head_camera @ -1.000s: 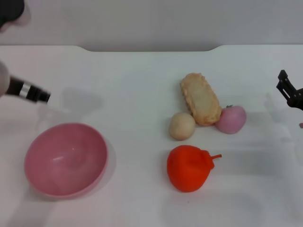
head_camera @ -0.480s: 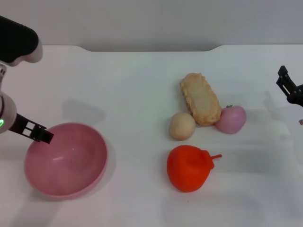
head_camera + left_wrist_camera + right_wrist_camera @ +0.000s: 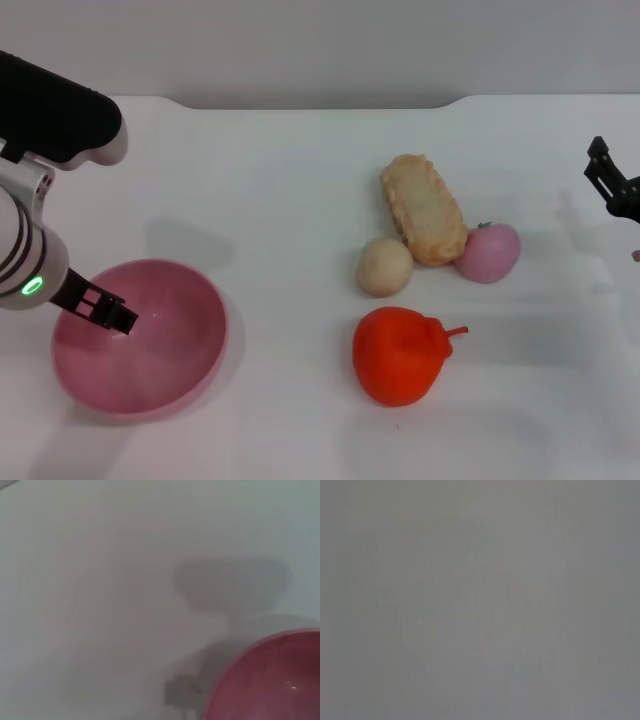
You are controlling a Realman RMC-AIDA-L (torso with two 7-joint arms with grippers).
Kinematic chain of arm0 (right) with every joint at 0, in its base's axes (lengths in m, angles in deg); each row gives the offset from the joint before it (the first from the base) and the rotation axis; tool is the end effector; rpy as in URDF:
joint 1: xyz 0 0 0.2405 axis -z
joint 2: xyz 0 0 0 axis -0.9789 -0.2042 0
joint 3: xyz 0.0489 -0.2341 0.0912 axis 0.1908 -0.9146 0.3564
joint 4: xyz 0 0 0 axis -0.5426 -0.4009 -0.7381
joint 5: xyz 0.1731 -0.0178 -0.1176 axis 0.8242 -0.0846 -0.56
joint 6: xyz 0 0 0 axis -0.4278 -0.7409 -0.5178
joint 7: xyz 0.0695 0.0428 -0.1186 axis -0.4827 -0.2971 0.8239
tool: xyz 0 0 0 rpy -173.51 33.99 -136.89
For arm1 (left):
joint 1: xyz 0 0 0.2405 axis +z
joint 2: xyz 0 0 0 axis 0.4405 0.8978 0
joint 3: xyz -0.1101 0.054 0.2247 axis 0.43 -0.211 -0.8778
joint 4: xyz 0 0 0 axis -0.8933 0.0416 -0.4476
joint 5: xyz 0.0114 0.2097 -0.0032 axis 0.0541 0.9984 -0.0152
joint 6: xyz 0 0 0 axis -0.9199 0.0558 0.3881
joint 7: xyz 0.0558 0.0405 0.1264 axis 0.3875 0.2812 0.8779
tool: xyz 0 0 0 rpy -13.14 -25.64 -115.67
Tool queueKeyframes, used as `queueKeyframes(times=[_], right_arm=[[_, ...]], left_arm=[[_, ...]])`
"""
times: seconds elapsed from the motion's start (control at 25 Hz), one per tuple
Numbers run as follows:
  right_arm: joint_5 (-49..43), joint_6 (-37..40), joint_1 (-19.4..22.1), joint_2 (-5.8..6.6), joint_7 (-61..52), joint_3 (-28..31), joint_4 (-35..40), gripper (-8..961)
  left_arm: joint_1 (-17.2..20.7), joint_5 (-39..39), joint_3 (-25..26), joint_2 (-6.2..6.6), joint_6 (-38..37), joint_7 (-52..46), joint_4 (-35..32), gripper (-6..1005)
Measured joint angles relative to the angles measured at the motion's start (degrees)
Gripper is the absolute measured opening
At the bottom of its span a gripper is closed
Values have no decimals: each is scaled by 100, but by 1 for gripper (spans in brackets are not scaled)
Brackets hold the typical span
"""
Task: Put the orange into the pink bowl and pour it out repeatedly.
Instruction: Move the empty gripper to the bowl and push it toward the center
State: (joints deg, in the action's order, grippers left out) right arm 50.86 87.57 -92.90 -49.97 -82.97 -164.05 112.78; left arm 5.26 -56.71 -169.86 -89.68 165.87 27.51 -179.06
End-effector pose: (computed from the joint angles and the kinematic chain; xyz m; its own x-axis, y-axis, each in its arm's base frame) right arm 0.3336 0.3169 -0.0214 0.6855 -0.0447 -0.7267 -0.7261 -0.1154 -0.6778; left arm -0.1967 0.3063 0.0152 0.5141 0.8523 -0.0964 0.4719 -0.3749 -0.7980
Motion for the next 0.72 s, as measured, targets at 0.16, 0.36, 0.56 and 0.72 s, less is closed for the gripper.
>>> queueKeyframes(times=[0.16,0.36,0.56,0.72], right_arm=[[0,2,0,0,-1,-14,0,827],[0,0,2,0,-1,-18,0,827],[-25,8,18,-3,-2,-19,4,827],[-32,15,26,-7,-7,-24,8,827]], left_arm=[[-10,-4,-5,0,-152,-8,113,799],[33,-4,-4,0,-422,-33,237,798],[9,-62,-4,8,-572,-82,466,798],[-1,-97,11,9,-635,-82,537,797]])
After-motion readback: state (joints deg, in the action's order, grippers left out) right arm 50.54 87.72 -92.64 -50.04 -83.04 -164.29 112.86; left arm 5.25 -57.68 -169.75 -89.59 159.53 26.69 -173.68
